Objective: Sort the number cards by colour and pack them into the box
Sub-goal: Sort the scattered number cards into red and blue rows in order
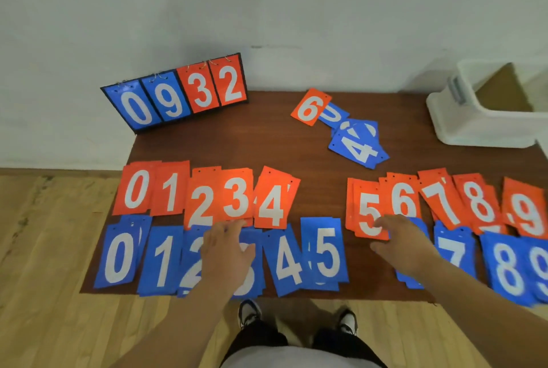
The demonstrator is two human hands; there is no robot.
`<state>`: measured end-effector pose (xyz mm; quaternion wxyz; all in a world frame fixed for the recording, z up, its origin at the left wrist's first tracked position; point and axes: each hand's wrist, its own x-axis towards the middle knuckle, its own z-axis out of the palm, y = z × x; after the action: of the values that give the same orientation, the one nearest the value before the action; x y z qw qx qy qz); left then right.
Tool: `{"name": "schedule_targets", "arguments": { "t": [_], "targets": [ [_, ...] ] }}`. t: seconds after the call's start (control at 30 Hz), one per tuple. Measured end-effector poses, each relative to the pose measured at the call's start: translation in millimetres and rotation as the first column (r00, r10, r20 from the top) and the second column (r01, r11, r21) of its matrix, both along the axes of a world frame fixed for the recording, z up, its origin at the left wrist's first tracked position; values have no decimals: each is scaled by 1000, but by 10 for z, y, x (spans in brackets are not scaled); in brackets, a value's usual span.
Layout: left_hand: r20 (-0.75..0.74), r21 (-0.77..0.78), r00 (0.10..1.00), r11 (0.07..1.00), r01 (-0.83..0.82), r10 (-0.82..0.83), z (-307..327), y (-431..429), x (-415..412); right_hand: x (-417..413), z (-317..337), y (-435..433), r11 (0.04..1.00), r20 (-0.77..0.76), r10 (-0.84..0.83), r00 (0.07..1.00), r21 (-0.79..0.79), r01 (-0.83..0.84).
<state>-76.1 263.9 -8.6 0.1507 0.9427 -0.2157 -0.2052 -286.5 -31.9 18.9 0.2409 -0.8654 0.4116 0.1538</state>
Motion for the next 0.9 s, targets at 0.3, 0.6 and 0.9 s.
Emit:
{"name": "schedule_targets", "arguments": {
  "t": [0.3,0.6,0.9],
  "targets": [
    [-4,-59,994,993,107,-107,85,-1022,-935,-457,-159,-909,979,-183,184,966,-57,-197],
    [-36,-62,998,996,58,-60,142,-1401,-1475,-519,-448,-1164,964,-38,262,964,-39,-264],
    [-60,-94,995,993,75,-81,256,-1754,-1566,-563,-290,-1442,988,118,145,982,37,-150]
  ]
}}
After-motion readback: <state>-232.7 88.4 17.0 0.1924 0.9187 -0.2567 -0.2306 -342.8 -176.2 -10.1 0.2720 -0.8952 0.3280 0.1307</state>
